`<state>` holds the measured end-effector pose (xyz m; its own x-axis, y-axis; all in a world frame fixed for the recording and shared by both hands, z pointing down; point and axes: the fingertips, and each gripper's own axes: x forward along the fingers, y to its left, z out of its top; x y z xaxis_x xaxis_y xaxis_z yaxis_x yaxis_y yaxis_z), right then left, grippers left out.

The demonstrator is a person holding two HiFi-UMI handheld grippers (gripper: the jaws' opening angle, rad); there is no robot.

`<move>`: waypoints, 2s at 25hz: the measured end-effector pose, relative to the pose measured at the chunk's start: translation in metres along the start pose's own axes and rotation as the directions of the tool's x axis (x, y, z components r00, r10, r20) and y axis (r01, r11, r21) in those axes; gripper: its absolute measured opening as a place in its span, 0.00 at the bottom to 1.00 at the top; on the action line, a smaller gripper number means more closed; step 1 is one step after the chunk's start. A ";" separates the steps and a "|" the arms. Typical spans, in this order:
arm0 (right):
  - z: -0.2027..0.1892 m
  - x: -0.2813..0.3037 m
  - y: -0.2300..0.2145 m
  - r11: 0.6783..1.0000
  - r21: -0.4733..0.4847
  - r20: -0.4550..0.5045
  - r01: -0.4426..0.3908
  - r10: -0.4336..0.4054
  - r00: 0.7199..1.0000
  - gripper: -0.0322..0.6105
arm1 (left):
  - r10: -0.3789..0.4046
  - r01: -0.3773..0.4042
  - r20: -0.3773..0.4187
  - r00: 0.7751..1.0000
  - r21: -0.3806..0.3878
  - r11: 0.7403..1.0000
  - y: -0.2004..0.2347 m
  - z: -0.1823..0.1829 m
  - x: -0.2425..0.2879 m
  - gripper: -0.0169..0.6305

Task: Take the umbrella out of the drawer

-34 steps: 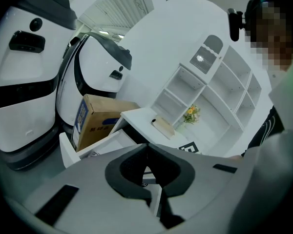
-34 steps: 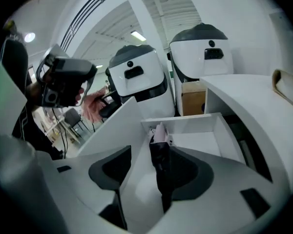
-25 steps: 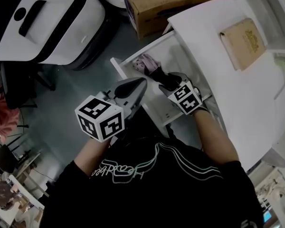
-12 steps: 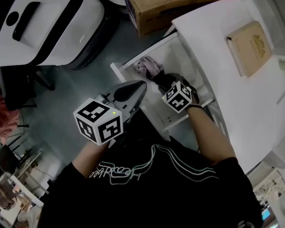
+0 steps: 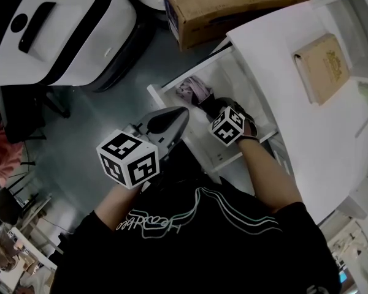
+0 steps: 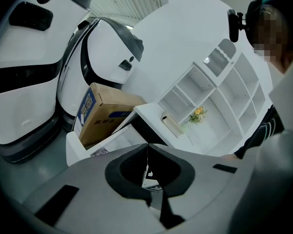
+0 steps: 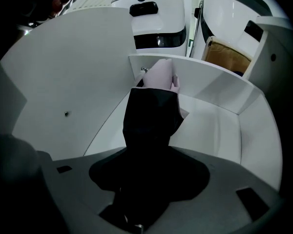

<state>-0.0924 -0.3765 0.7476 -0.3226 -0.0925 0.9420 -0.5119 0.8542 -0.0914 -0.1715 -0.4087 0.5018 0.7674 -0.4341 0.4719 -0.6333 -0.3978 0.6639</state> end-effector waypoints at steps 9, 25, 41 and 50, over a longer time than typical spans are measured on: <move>0.000 -0.008 0.008 0.997 0.067 -0.021 -0.032 0.034 0.999 0.38 | -0.013 0.013 0.003 1.000 0.010 1.000 -0.015 -0.015 -0.006 0.06; -0.017 -0.143 0.056 0.981 0.195 0.179 0.019 -0.054 0.982 0.38 | -0.015 0.010 0.046 0.999 0.097 0.995 -0.109 -0.065 -0.056 0.06; -0.065 -0.357 0.196 0.930 0.365 0.560 0.040 -0.253 0.789 0.38 | -0.089 0.058 0.123 0.988 0.240 0.969 -0.246 -0.142 -0.146 0.06; -0.084 -0.421 0.241 0.930 0.362 0.645 0.061 -0.297 0.705 0.38 | -0.122 0.074 0.135 0.983 0.320 0.945 -0.299 -0.162 -0.175 0.06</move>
<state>-0.0132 -0.0887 0.3556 -0.5887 -0.6485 0.4826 -0.7838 0.6040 -0.1444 -0.1006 -0.0831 0.3144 0.8184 -0.4873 0.3045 -0.5739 -0.6664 0.4760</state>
